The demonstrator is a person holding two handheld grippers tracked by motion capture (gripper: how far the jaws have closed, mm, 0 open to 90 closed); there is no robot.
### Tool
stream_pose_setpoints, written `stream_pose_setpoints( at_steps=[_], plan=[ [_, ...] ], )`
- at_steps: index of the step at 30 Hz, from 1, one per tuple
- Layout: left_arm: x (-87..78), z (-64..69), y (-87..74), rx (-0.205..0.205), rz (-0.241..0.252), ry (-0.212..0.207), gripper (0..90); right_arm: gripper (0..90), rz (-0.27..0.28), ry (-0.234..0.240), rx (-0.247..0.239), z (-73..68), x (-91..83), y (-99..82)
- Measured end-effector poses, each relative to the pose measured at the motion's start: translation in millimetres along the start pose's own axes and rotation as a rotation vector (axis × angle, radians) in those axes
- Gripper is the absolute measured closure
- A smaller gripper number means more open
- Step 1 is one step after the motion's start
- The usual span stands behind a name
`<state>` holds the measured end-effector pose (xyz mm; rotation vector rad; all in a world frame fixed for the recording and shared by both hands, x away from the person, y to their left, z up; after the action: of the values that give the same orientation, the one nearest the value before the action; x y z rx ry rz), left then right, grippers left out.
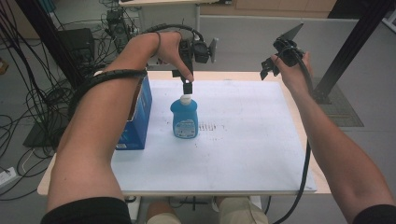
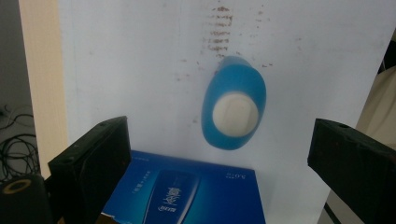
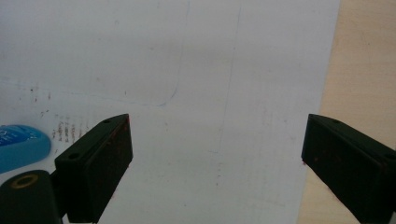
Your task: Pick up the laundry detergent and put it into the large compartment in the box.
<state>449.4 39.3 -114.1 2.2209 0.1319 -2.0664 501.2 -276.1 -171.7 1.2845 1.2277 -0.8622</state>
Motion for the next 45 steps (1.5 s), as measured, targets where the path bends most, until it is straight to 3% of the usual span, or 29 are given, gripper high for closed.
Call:
stream_pose_setpoints(
  at_steps=[11,28,39,45],
  plan=[
    [16.5,6.3,-3.3,0.007,-0.002,-0.002,6.6,8.6,0.0,-0.003,-0.004,-1.6,-0.6,-3.1],
    [56.5,9.6,-2.5,0.012,0.006,-0.049,6.6,8.5,-0.014,-0.009,-0.001,-0.6,7.3,-5.1],
    [73.3,13.7,-3.6,0.018,-0.007,-0.043,6.1,8.6,-0.015,-0.011,-0.006,-3.7,7.2,-5.3],
    [83.0,14.1,-2.7,0.023,-0.017,-0.06,5.0,8.6,-0.014,-0.009,-0.007,-2.5,9.5,-6.3]
  ],
)
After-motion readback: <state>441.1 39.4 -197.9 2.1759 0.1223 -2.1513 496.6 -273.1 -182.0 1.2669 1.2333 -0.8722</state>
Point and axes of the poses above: each handheld gripper's, and its own axes: x roughly forward along the jaws, y roughly out of its top, z roughly to its right, the point moved 5 cm from there along x, roughly forward along the jaws, and after that the axes turned 2 degrees about y, right-handed, at the moved point
